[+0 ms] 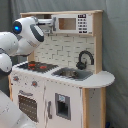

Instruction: Play with the kitchen

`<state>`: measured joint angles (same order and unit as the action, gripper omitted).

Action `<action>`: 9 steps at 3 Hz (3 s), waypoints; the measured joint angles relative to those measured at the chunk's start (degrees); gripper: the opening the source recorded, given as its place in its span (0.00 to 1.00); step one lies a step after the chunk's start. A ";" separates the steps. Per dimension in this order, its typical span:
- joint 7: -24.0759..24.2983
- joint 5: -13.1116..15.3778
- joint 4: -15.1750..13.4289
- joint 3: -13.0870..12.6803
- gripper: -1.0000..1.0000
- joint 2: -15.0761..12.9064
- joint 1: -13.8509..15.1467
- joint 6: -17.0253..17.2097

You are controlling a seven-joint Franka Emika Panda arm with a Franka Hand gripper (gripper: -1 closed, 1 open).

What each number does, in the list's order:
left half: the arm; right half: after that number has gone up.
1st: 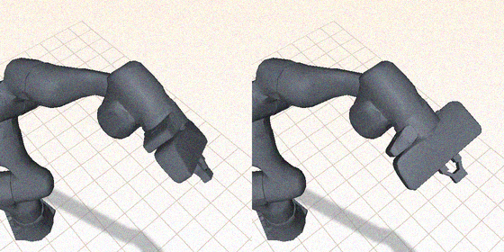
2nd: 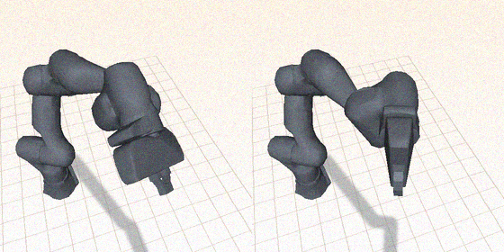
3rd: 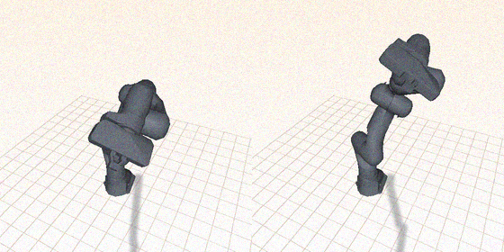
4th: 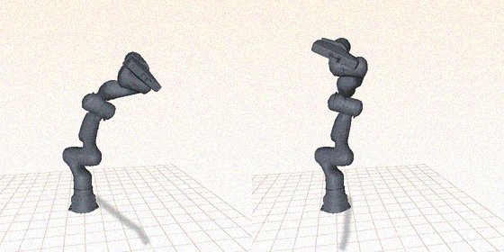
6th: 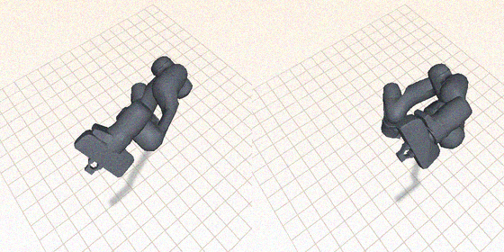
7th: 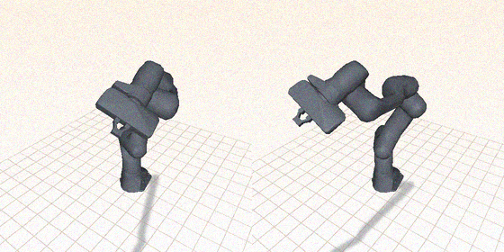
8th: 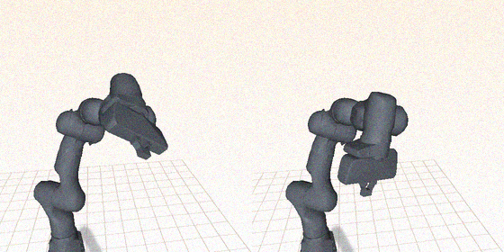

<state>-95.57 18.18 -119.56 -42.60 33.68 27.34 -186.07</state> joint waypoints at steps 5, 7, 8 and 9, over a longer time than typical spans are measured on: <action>19.00 -0.16 13.19 -14.37 1.00 6.78 17.17 0.06; 31.27 -0.20 15.09 -17.59 1.00 12.30 24.96 0.13; 38.24 -0.22 15.54 -17.93 1.00 15.64 28.24 0.41; 45.36 -0.23 15.57 -17.84 1.00 19.06 30.87 1.25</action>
<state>-50.21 17.95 -103.98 -60.44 52.74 58.21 -184.81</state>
